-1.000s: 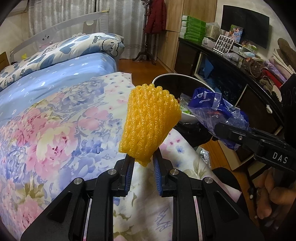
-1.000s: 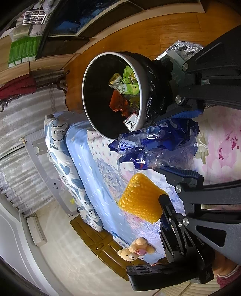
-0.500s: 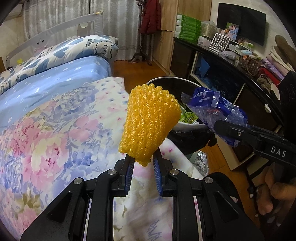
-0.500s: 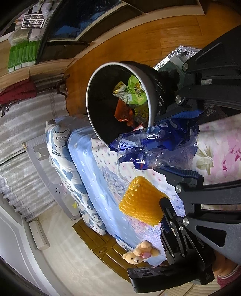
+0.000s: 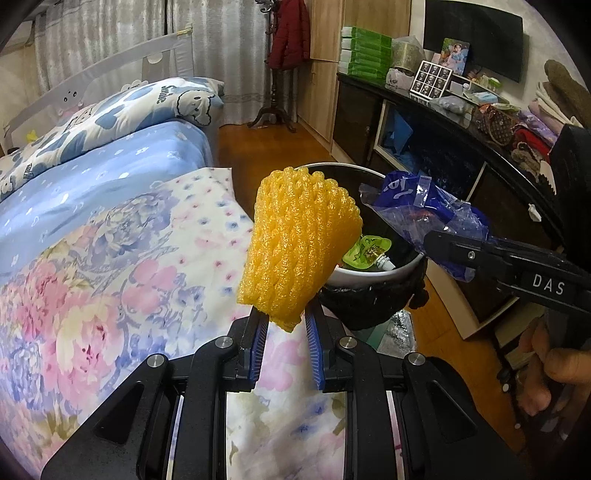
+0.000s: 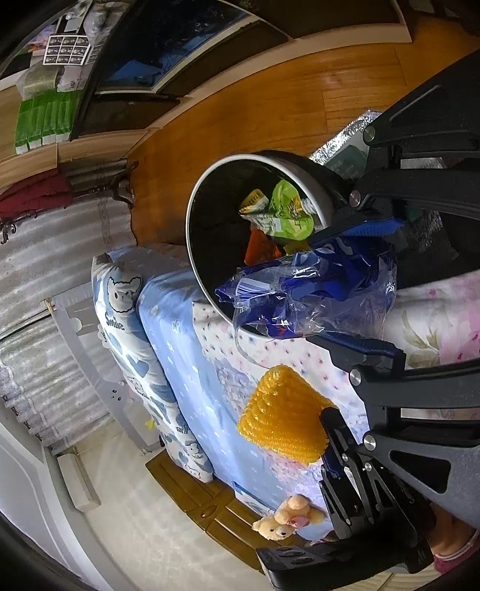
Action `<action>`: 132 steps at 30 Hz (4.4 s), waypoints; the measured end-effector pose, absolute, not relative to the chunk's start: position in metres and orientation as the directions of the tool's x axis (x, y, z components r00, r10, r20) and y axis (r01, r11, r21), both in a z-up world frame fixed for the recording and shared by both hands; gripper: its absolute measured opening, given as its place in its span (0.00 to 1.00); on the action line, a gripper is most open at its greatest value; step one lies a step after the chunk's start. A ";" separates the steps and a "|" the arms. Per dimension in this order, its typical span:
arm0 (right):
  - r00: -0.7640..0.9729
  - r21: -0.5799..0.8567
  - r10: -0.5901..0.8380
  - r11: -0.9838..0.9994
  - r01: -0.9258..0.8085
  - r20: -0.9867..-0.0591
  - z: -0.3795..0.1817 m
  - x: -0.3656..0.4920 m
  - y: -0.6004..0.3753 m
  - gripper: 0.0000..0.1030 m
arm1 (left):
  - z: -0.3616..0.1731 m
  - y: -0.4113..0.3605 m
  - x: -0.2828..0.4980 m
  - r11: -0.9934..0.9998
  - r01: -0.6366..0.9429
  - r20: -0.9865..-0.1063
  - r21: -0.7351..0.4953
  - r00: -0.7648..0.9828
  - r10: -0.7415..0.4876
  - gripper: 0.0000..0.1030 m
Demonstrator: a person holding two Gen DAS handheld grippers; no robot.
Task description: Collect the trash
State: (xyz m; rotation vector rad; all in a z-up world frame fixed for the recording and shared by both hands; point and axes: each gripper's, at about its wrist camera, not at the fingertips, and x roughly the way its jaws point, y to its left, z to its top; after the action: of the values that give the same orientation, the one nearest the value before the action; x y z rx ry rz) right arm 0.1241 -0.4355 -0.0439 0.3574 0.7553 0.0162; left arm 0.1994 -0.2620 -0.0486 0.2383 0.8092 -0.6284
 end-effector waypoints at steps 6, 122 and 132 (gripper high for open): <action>0.726 0.330 0.140 0.936 0.126 -0.673 -0.044 0.129 -0.444 0.43 | -0.047 -0.274 0.204 0.788 0.615 -0.738 -0.021 0.522 -0.427 0.18; 0.671 0.428 0.196 0.881 0.199 -0.715 -0.057 0.197 -0.504 0.62 | -0.058 -0.338 0.253 0.768 0.639 -0.775 0.045 0.507 -0.377 0.59; 0.729 0.450 0.179 0.872 0.194 -0.661 -0.044 0.157 -0.475 0.72 | -0.055 -0.250 0.213 0.840 0.539 -0.730 -0.071 0.545 -0.411 0.62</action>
State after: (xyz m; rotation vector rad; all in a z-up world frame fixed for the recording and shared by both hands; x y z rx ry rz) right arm 0.1572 -0.4754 -0.0444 0.5250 0.7637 -0.0083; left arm 0.2132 -0.2503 -0.0553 0.1692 0.8185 -0.5664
